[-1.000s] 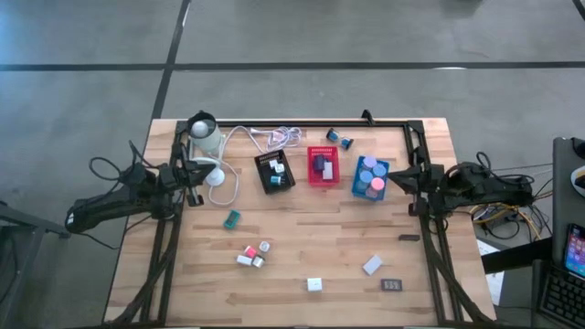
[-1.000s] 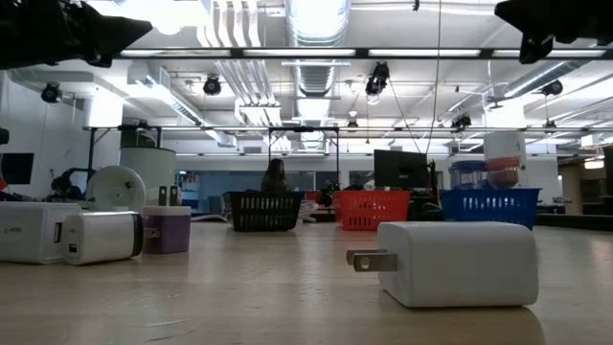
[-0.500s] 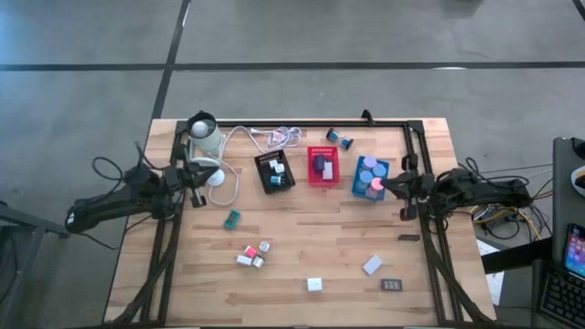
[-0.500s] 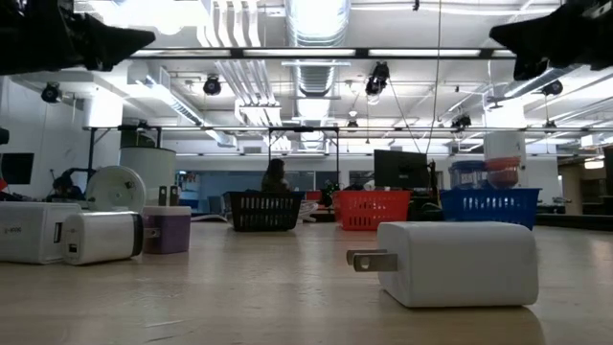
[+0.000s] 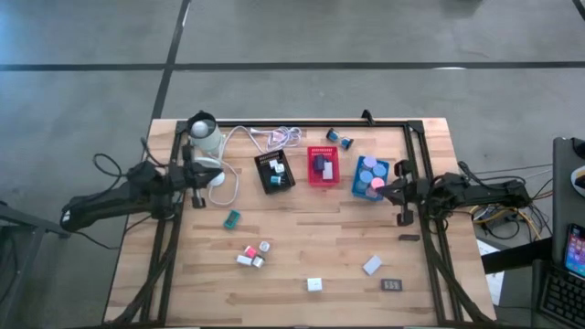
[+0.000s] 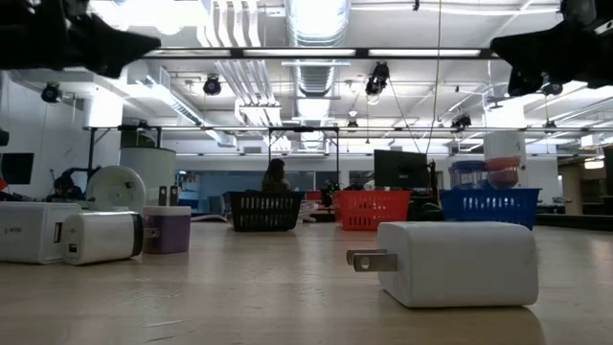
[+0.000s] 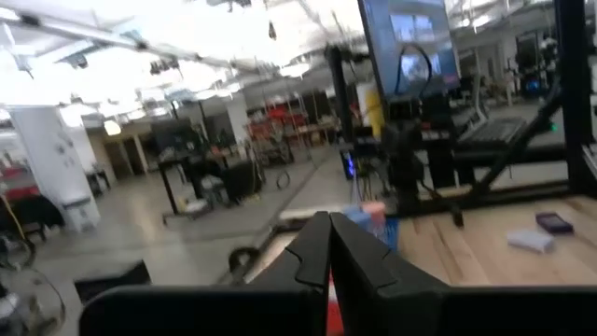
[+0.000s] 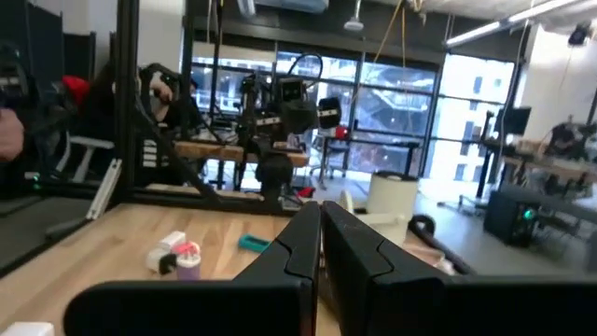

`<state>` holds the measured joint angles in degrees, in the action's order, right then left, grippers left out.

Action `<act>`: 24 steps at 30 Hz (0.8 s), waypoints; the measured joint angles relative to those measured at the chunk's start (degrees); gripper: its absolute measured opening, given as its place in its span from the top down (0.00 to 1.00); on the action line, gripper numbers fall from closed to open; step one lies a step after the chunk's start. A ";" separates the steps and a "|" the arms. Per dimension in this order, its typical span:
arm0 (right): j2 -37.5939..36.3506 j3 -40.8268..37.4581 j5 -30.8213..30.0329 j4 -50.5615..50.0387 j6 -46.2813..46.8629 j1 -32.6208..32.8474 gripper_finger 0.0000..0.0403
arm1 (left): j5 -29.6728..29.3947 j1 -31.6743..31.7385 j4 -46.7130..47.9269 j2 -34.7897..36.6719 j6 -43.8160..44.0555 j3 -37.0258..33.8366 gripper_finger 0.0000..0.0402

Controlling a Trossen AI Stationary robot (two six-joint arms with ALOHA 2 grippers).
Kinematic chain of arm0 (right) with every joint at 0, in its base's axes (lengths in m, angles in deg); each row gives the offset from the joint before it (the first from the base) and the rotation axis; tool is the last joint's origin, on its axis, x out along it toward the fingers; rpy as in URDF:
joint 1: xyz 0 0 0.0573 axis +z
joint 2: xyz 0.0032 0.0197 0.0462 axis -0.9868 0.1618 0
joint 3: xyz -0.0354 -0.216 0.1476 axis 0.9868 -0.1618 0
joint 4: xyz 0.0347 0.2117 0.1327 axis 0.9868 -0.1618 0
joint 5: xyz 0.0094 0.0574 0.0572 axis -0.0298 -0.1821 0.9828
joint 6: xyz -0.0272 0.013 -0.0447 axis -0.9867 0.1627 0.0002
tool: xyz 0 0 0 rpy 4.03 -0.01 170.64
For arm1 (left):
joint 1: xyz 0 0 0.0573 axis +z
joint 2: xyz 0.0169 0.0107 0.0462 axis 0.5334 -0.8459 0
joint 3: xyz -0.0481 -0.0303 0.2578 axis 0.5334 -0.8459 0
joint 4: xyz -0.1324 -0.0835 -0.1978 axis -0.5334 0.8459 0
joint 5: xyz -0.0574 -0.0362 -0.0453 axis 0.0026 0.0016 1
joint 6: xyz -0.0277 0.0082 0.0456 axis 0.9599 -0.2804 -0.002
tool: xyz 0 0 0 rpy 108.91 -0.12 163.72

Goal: Pick & Place Office items
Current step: Put the light blue digital clock into the red bin

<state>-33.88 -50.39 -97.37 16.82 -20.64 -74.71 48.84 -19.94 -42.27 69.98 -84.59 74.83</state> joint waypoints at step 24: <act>3.49 -1.09 -0.04 -1.59 5.39 -0.04 0.97 | 4.60 -0.02 1.35 -3.72 -1.51 -1.22 0.97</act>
<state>-30.40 -51.48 -97.41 15.23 -15.26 -74.76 53.44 -19.96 -40.91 66.26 -86.09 73.60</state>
